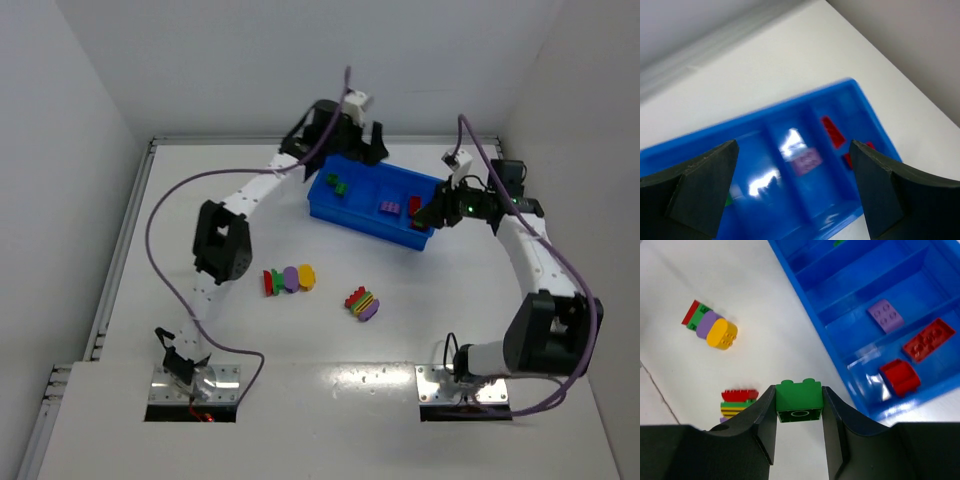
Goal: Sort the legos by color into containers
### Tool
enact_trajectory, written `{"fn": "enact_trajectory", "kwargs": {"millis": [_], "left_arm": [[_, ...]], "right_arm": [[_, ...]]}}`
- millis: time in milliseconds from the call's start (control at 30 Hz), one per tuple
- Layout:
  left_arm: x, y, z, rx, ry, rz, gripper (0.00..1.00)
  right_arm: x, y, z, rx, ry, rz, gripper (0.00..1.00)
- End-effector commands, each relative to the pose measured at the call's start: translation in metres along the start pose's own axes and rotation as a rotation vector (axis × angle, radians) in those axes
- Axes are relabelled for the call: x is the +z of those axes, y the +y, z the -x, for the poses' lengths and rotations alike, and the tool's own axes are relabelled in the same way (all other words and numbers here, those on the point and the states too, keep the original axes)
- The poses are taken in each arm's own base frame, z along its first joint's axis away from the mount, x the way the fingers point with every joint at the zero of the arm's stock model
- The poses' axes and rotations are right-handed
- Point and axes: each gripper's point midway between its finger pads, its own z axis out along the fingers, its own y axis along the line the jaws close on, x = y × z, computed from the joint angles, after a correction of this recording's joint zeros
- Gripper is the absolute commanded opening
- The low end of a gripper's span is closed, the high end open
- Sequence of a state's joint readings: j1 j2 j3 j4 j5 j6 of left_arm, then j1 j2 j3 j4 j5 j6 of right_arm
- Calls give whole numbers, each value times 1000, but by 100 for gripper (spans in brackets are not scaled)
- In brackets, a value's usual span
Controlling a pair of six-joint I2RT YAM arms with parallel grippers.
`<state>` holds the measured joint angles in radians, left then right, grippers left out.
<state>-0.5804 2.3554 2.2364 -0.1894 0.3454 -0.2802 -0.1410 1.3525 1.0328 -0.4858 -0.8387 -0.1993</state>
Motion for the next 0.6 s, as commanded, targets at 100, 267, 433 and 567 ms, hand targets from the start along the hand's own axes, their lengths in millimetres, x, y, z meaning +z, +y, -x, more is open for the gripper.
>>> {"fn": "enact_trajectory", "kwargs": {"millis": [100, 267, 433, 567], "left_arm": [[-150, 105, 100, -47, -179, 407, 100], [-226, 135, 92, -106, -160, 451, 100], [-271, 145, 60, -73, -73, 431, 100], [-297, 153, 46, -64, -33, 462, 100]], "right_arm": [[59, -6, 76, -127, -135, 56, 12], [121, -2, 111, -112, -178, 73, 12], [192, -9, 117, -89, -163, 69, 12], [240, -18, 110, -25, -137, 37, 12]]}}
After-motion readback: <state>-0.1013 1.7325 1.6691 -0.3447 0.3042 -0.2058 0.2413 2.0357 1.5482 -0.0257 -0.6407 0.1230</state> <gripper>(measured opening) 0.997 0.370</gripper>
